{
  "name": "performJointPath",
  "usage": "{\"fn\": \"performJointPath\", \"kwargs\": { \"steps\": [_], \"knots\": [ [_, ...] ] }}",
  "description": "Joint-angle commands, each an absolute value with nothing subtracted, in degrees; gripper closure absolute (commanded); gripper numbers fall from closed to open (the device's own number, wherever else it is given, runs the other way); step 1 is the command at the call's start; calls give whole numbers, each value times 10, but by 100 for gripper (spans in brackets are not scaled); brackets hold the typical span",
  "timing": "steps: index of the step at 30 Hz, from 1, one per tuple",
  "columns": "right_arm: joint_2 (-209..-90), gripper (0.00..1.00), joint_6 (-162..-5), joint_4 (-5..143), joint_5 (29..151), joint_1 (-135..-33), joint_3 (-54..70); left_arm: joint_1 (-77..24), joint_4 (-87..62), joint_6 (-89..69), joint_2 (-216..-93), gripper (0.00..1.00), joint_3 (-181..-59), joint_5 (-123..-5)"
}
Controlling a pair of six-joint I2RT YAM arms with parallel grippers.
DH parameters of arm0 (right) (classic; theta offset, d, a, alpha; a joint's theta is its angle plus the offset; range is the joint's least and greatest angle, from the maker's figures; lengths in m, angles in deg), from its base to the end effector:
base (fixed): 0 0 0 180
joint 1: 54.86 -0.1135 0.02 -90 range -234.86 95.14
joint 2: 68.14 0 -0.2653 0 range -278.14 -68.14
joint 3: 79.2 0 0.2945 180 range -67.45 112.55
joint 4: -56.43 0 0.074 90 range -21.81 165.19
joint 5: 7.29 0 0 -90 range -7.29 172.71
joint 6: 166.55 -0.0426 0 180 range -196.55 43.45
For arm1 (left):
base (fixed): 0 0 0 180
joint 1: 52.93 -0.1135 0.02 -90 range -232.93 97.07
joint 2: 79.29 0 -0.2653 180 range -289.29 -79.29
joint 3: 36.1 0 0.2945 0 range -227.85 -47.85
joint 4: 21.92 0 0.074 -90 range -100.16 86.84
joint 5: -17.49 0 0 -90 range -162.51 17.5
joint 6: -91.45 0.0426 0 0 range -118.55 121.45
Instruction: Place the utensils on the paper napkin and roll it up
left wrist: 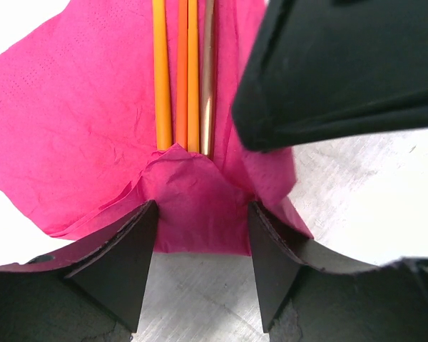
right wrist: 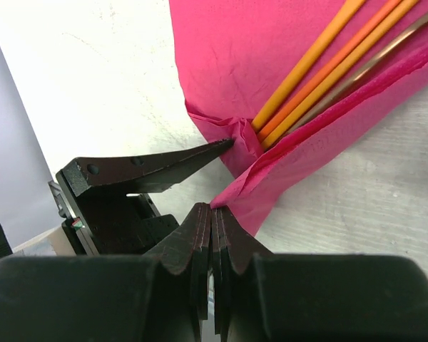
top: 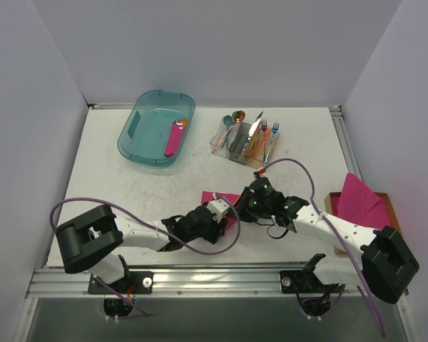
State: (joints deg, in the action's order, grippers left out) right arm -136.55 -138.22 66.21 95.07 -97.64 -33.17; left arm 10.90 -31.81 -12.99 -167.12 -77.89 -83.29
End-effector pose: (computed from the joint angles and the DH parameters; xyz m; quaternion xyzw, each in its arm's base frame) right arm 0.2085 0.2054 0.1865 0.0914 0.8670 0.4377 0.2200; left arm 0.1430 -0.2728 0.0983 0.3322 0.8242 -0.2196 0.4025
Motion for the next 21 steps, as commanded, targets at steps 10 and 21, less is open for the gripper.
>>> {"fn": "performJointPath", "kwargs": {
  "steps": [10,21],
  "knots": [
    [-1391,100,-1373,625,958,-972,-321,115,-299,-145,-1670,37,-776,-811],
    [-1412,100,-1360,625,953,-965,-315,111,-271,-145,-1602,37,-772,-823]
  ]
}}
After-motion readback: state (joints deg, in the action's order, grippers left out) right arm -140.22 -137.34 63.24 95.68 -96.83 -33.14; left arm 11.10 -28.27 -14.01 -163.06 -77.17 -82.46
